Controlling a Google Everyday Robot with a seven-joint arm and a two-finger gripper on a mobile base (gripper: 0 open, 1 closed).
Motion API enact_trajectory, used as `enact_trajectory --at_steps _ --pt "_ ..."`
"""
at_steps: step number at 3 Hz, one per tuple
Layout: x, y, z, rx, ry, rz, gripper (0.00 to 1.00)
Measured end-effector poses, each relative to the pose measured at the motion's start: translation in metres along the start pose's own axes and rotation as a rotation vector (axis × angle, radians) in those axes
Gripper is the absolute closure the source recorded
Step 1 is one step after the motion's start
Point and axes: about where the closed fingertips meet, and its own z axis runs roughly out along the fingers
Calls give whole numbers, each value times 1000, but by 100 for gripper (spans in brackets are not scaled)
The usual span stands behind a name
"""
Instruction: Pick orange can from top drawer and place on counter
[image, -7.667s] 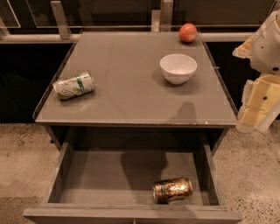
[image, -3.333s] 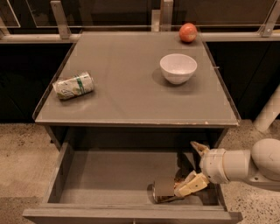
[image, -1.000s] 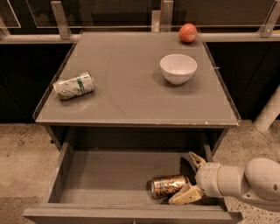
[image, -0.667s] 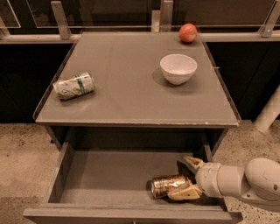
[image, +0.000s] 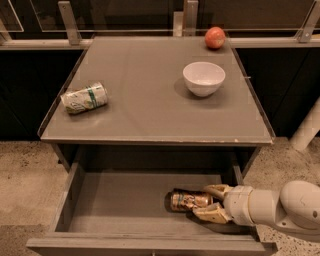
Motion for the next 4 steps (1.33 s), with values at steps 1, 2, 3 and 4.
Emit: enact_trajectory --at_steps 1,2,3,4 --pt "0 0 0 0 0 0 89" --pt "0 0 0 0 0 0 100" --pt "0 0 0 0 0 0 100" --pt "2 3 -9 22 67 -3 100"
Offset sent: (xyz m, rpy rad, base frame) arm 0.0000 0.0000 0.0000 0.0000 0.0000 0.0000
